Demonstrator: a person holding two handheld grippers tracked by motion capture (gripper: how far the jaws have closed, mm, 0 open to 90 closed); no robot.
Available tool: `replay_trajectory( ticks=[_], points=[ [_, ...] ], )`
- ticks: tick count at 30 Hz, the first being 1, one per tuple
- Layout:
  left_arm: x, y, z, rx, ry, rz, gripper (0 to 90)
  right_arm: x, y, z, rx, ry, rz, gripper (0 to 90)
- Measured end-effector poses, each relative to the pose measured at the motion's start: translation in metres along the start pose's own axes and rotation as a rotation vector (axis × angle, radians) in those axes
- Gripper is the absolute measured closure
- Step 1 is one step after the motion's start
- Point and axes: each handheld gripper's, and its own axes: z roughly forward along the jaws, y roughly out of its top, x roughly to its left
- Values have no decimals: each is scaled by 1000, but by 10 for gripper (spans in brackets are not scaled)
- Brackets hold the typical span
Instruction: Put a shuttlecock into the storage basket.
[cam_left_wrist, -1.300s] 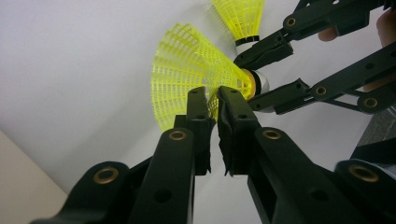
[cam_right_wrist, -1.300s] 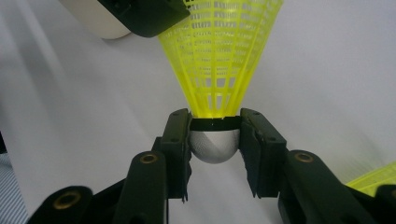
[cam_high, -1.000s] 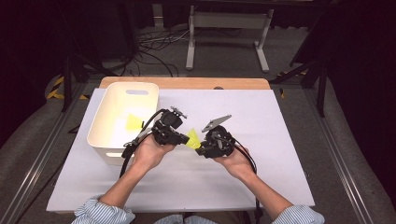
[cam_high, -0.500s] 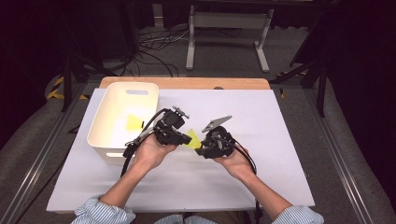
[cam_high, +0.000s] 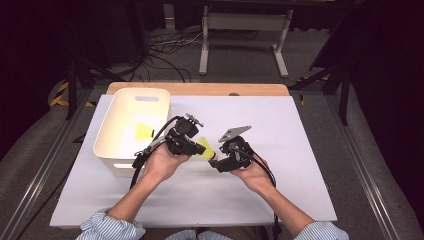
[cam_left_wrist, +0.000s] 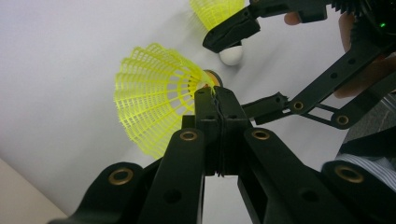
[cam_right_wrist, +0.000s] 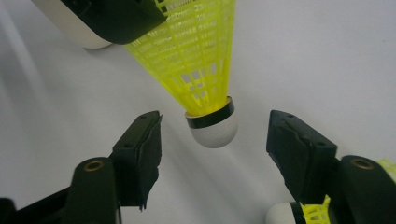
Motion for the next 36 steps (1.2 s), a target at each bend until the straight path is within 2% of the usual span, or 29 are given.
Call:
replay_trajectory(
  ticks=[5, 6, 11, 25, 36],
  points=[
    [0, 0, -1, -5, 3, 1, 895, -2, -4, -4, -27, -20, -7, 298],
    [0, 0, -1, -6, 4, 0, 895, -2, -5, -5, -30, -23, 7, 291],
    [0, 0, -2, -2, 7, 1, 895, -6, -9, -9, -56, -36, 8, 268],
    [0, 2, -4, 1, 14, 7, 895, -6, -19, -19, -81, -57, 1, 250],
    [-1, 3, -6, 0, 22, 12, 895, -10, -29, -27, -93, -70, 19, 244]
  ],
)
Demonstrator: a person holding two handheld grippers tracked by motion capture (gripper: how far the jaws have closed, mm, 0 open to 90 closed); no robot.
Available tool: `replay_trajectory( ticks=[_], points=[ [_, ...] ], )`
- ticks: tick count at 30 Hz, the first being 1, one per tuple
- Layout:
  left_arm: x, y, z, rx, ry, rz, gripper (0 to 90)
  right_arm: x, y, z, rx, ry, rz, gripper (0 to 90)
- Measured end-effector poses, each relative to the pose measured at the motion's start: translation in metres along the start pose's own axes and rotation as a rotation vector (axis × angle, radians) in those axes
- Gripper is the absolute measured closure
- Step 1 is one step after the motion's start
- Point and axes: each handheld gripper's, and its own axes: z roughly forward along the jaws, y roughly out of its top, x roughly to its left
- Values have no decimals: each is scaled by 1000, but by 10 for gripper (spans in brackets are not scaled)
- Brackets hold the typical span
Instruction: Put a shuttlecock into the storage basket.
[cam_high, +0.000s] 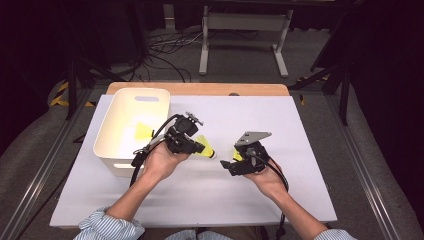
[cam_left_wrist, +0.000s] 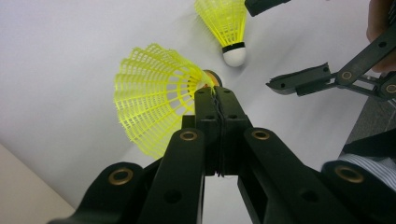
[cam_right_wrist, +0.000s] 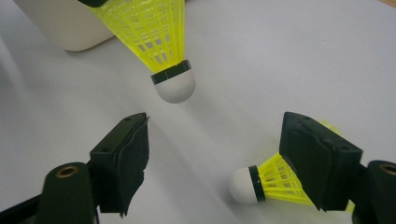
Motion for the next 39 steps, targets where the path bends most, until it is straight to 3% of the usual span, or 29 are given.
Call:
replay_trajectory(
  ticks=[39],
  points=[
    [2, 1, -10, -7, 17, -4, 895, -10, -41, -28, -71, -50, 52, 216]
  ],
)
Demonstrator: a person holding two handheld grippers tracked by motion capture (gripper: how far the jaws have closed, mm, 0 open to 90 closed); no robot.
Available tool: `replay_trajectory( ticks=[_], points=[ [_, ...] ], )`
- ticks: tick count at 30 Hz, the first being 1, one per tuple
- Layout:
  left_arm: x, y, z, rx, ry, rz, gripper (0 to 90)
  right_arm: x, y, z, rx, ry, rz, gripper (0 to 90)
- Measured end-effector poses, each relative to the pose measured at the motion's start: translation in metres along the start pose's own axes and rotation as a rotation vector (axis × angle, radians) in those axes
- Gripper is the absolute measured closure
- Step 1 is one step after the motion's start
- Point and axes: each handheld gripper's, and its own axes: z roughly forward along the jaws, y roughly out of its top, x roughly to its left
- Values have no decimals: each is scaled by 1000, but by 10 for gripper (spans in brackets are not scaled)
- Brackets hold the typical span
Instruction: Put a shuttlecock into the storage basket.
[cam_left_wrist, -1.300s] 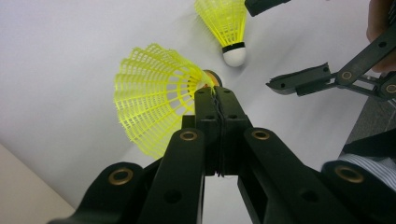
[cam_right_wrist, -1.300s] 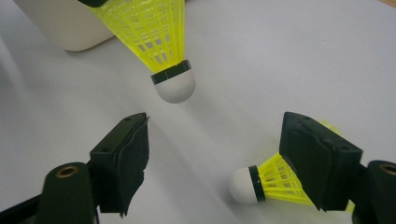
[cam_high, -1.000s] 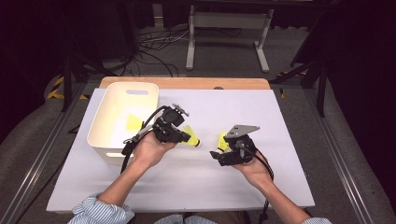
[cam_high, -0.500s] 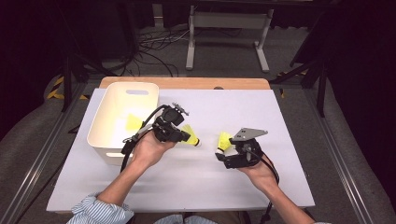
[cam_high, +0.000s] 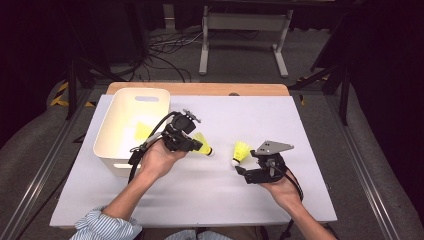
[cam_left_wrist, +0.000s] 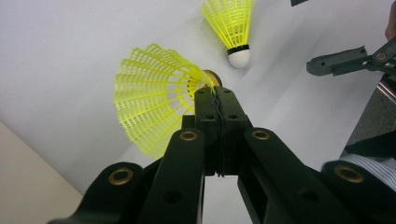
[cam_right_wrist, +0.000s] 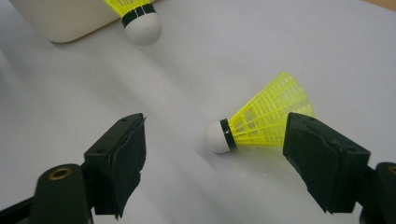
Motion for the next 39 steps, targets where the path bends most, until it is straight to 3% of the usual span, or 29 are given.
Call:
replay_trajectory(
  ticks=[39],
  points=[
    [8, 0, -16, -24, 11, -21, 895, -15, -46, -18, -73, -61, 96, 181]
  ],
)
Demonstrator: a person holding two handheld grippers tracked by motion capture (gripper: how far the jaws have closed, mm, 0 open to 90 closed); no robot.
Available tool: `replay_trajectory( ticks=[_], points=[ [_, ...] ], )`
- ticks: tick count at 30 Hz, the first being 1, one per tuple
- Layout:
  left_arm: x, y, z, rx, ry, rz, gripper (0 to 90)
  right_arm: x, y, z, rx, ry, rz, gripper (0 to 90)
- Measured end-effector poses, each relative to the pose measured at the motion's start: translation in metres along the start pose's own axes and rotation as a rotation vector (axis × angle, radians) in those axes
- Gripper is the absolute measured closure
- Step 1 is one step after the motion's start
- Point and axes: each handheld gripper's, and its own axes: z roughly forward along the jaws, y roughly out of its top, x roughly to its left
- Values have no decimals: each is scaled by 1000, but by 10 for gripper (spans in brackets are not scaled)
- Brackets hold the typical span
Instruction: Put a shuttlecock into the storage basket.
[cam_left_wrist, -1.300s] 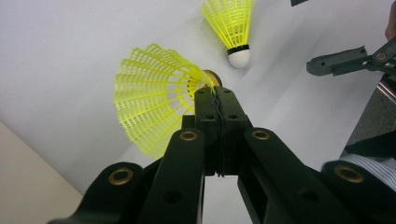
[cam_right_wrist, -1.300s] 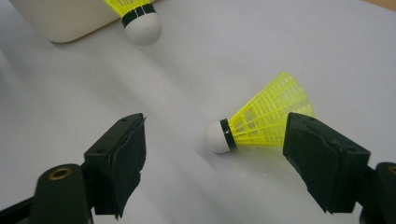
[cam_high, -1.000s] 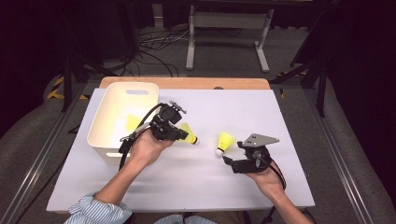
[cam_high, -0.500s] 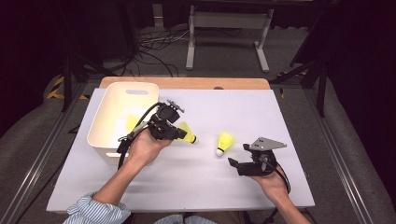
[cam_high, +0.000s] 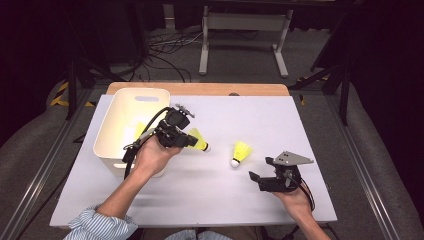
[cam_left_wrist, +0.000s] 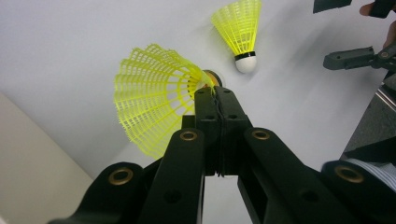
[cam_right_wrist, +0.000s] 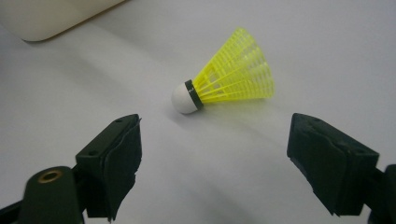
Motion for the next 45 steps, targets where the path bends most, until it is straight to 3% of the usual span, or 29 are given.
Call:
replay_trajectory(
  ticks=[29, 45],
  points=[
    [6, 1, -11, -32, 5, -18, 895, -12, -32, -9, -53, -48, 73, 159],
    [11, 5, -23, -50, 17, -26, 895, -14, -41, -8, -65, -62, 74, 159]
  ],
)
